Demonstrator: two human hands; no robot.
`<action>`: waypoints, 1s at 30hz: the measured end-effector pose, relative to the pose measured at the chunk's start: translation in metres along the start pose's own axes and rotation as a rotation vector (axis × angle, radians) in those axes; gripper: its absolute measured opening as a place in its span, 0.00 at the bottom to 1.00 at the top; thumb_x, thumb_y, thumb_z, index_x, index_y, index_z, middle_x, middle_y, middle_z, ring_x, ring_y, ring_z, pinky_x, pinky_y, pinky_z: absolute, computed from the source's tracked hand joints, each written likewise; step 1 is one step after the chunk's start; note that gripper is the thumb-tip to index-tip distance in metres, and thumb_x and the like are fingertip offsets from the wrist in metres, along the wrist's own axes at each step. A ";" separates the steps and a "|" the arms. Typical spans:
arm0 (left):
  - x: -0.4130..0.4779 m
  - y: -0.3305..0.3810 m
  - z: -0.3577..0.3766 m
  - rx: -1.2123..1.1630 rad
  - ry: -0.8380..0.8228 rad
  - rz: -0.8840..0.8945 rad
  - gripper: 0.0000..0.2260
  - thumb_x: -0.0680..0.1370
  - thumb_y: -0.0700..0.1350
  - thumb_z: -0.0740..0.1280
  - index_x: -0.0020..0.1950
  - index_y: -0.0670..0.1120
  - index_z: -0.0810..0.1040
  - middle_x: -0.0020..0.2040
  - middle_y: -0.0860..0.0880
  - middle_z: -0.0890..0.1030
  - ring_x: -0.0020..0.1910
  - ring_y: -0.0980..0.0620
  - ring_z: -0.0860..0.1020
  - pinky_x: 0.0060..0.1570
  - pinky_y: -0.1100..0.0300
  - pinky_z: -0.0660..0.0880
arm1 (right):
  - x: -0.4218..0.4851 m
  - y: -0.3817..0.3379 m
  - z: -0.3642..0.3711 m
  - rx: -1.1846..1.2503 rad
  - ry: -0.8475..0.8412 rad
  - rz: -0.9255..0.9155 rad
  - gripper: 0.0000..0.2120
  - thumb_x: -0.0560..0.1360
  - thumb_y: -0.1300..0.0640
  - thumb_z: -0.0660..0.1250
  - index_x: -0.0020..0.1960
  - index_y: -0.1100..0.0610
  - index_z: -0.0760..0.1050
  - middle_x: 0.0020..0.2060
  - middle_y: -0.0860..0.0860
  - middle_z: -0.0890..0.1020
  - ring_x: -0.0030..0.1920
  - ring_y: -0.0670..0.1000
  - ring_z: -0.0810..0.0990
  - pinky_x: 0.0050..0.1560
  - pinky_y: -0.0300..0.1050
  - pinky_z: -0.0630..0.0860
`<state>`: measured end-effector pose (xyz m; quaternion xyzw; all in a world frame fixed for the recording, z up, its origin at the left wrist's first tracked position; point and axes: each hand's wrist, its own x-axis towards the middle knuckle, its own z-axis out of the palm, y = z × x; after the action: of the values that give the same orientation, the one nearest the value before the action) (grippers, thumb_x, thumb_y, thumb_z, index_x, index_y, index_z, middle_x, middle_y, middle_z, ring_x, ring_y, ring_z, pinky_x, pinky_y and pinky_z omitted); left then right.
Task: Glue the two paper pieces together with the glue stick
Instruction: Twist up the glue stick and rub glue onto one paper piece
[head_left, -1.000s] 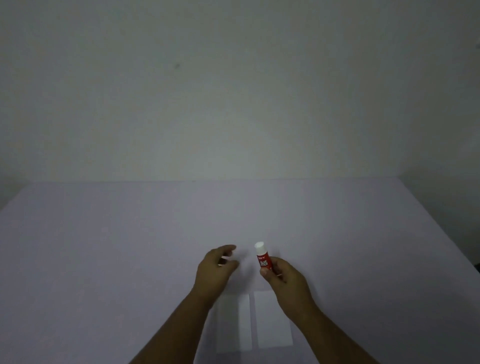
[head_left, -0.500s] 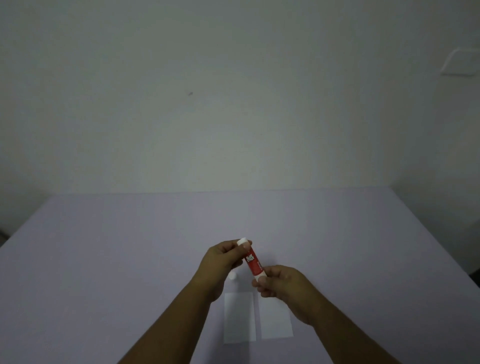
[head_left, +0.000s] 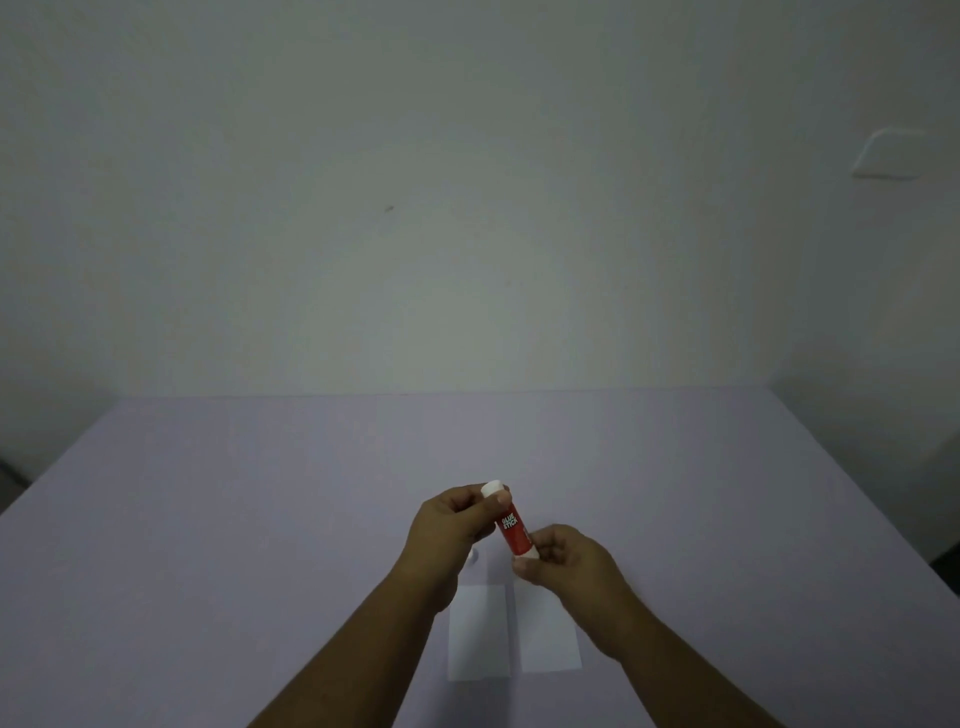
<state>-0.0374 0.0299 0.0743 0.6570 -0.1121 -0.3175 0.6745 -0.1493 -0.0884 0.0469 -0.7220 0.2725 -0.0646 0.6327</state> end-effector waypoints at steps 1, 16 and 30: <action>-0.002 0.000 0.001 -0.002 0.001 -0.002 0.12 0.71 0.50 0.72 0.52 0.47 0.83 0.49 0.47 0.85 0.53 0.46 0.80 0.57 0.51 0.74 | -0.001 0.000 0.002 -0.042 0.042 -0.014 0.08 0.67 0.54 0.74 0.44 0.52 0.77 0.40 0.50 0.83 0.42 0.50 0.81 0.45 0.42 0.78; -0.006 0.006 0.006 -0.097 -0.011 0.016 0.08 0.74 0.48 0.70 0.51 0.48 0.82 0.50 0.48 0.85 0.53 0.50 0.80 0.53 0.59 0.75 | -0.009 -0.006 -0.006 0.157 -0.029 -0.019 0.08 0.71 0.58 0.70 0.50 0.54 0.77 0.47 0.56 0.82 0.45 0.50 0.80 0.48 0.41 0.76; 0.000 0.010 0.003 -0.200 -0.017 0.065 0.10 0.76 0.45 0.68 0.55 0.44 0.82 0.52 0.46 0.84 0.54 0.50 0.81 0.43 0.69 0.78 | -0.005 -0.019 0.001 0.654 -0.069 0.108 0.16 0.73 0.57 0.63 0.58 0.65 0.72 0.36 0.57 0.80 0.37 0.52 0.76 0.42 0.44 0.75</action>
<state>-0.0363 0.0265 0.0842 0.5797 -0.1067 -0.3108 0.7456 -0.1471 -0.0845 0.0655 -0.4667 0.2536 -0.0906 0.8424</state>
